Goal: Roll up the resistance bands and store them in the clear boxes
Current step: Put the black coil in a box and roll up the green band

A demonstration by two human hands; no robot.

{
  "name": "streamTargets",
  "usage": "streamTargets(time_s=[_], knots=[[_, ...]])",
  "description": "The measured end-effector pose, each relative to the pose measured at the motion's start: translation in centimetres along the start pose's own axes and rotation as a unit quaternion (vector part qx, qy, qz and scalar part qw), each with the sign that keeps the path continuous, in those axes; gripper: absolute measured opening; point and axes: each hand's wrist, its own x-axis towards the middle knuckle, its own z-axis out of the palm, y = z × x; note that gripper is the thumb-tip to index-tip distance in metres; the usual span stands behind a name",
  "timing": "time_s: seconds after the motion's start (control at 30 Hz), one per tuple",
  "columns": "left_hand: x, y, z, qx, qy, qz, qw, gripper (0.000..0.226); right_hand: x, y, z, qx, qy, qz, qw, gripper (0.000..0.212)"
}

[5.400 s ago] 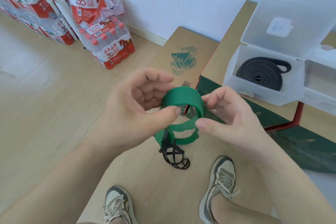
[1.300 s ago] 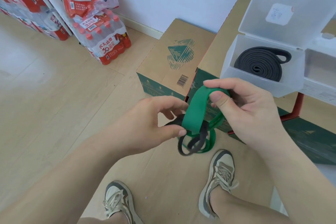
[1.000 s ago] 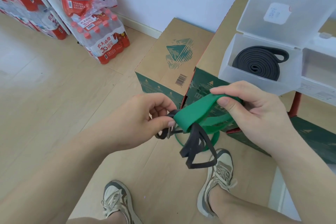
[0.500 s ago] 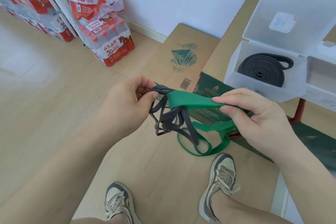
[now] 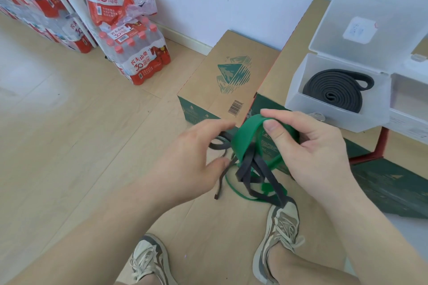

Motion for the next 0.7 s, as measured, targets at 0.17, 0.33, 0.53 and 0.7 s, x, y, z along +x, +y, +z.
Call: streamTargets(time_s=[0.17,0.33,0.53,0.7], knots=[[0.5,-0.4,0.5,0.044,-0.015,0.067,0.997,0.075,0.1,-0.1,0.1,0.055,-0.007,0.028,0.998,0.025],[0.4,0.3,0.4,-0.053,-0.024,0.050,0.997,0.026,0.0,0.2,-0.2,0.072,-0.062,0.027,0.995,0.030],[0.1,0.1,0.2,-0.049,-0.039,0.105,0.992,0.021,0.0,0.7,-1.6,0.037,-0.204,-0.014,0.978,0.033],[0.1,0.4,0.0,-0.011,-0.002,0.056,0.998,0.026,-0.4,0.6,-1.3,0.031,-0.245,0.008,0.969,0.035]])
